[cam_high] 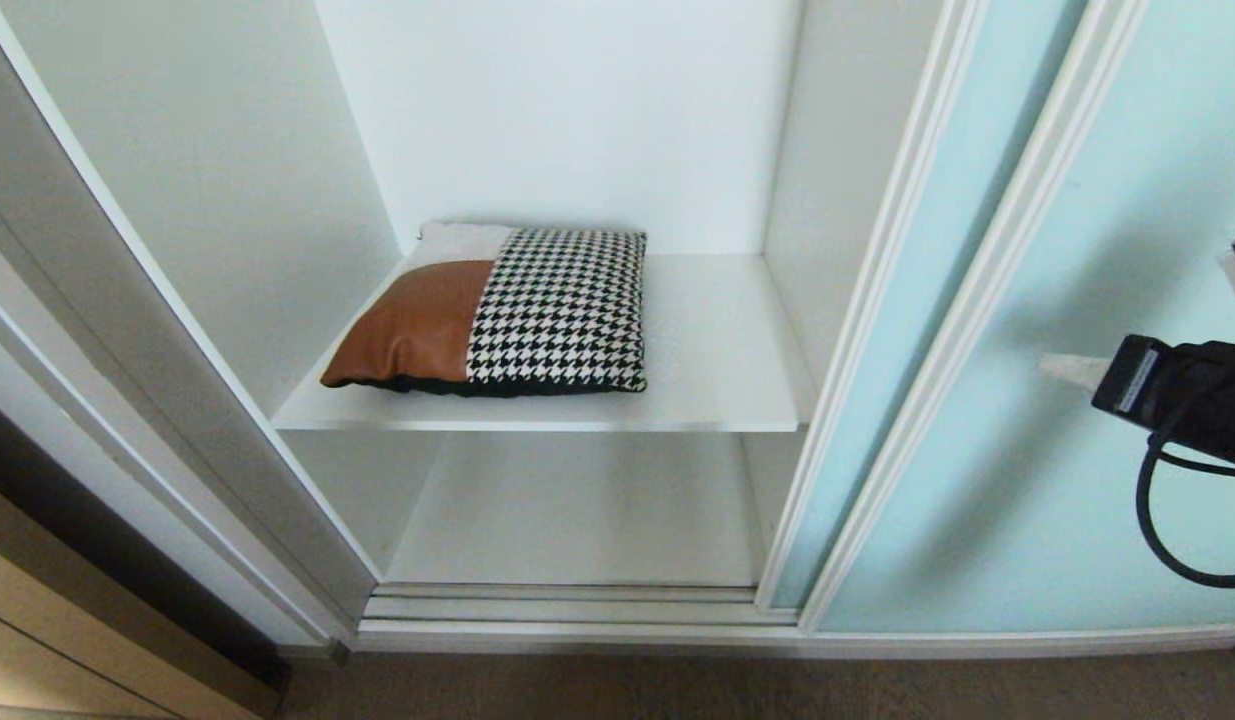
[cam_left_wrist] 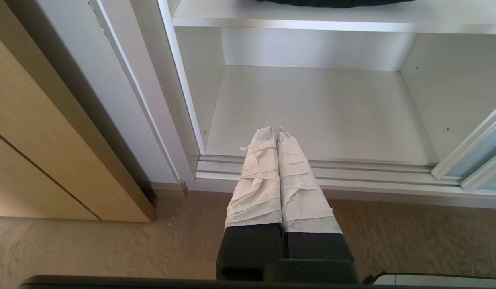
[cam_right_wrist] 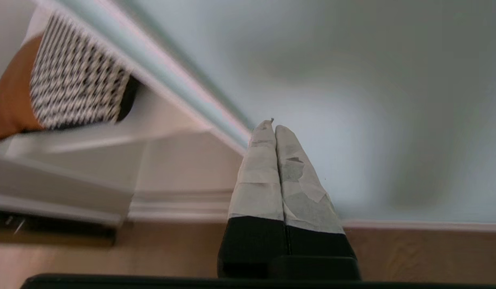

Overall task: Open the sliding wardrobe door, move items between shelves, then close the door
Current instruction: Close the door

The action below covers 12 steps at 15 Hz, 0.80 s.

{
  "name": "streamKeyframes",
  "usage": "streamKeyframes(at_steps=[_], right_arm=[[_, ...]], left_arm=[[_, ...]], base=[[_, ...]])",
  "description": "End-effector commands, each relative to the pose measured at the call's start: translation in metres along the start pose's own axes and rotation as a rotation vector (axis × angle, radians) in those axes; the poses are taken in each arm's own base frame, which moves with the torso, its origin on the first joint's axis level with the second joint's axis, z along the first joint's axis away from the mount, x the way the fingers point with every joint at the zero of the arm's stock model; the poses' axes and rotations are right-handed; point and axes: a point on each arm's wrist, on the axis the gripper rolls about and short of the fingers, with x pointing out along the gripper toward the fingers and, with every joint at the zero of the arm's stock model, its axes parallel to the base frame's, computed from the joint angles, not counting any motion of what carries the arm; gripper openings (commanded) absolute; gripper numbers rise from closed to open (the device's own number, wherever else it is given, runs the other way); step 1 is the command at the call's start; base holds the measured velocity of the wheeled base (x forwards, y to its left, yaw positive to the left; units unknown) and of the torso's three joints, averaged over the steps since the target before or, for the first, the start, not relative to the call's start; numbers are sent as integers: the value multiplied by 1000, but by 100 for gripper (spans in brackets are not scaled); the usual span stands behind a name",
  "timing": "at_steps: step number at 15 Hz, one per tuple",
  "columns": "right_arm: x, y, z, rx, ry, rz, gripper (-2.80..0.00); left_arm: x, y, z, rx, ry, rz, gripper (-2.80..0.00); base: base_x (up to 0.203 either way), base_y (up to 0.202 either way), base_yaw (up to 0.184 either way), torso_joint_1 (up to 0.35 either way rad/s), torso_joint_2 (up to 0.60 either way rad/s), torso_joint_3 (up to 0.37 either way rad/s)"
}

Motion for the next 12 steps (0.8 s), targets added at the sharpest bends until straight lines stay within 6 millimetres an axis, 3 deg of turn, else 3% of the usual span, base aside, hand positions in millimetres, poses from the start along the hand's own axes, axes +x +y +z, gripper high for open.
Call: streamKeyframes(at_steps=[1,9,12], right_arm=[[11,11,-10,-5,48,48,-280],[47,34,-10,-25,68,94,-280],[56,51,-15,-39,75,109,-280]], left_arm=[[0,0,0,0,3,0,-280],[0,0,0,0,3,0,-280],[0,0,0,0,3,0,-280]], base=[[0,0,0,0,0,0],[0,0,0,0,0,0],[0,0,0,0,0,0]])
